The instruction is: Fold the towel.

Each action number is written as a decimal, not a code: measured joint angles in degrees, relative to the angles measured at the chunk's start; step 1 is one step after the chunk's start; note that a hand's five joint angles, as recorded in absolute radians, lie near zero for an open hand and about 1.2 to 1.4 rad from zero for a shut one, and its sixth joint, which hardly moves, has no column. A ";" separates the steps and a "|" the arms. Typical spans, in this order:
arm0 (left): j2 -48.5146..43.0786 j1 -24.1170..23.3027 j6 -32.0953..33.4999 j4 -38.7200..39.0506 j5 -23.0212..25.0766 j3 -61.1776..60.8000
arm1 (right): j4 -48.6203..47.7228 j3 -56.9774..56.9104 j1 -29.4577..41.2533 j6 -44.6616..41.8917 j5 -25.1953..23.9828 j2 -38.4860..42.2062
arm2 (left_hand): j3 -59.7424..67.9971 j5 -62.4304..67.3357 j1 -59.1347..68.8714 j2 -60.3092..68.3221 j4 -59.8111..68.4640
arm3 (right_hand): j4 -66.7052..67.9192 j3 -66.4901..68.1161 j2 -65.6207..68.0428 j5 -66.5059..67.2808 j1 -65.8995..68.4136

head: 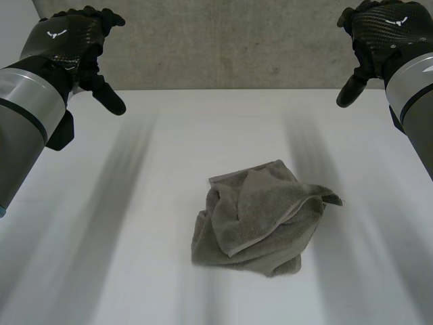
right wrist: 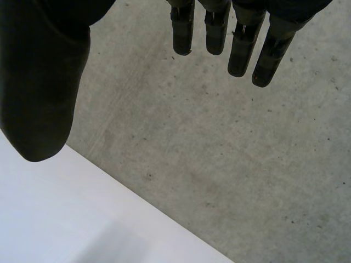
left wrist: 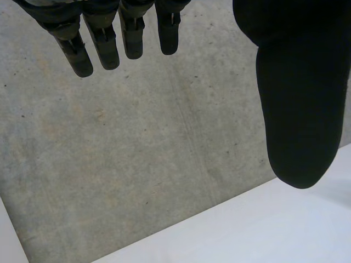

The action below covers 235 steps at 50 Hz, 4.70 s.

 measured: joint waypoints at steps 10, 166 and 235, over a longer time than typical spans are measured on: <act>-0.06 -0.19 -0.35 0.01 0.33 0.28 | 0.13 -0.14 -0.28 0.55 -0.21 0.32 | 0.00 0.00 0.00 0.00 0.00 | 0.00 0.00 0.00 0.00 0.00; -33.84 -0.13 15.75 31.37 5.79 6.32 | -3.08 -2.37 -6.08 -15.14 -12.02 20.55 | -1.02 0.20 -0.88 -0.96 -1.00 | 61.50 62.57 61.69 63.37 63.40; -27.11 -5.21 19.76 28.64 4.17 -16.26 | -2.19 -1.90 -6.62 -18.30 -11.70 18.09 | 57.52 55.74 55.70 57.52 57.52 | 61.51 62.61 61.96 63.37 63.39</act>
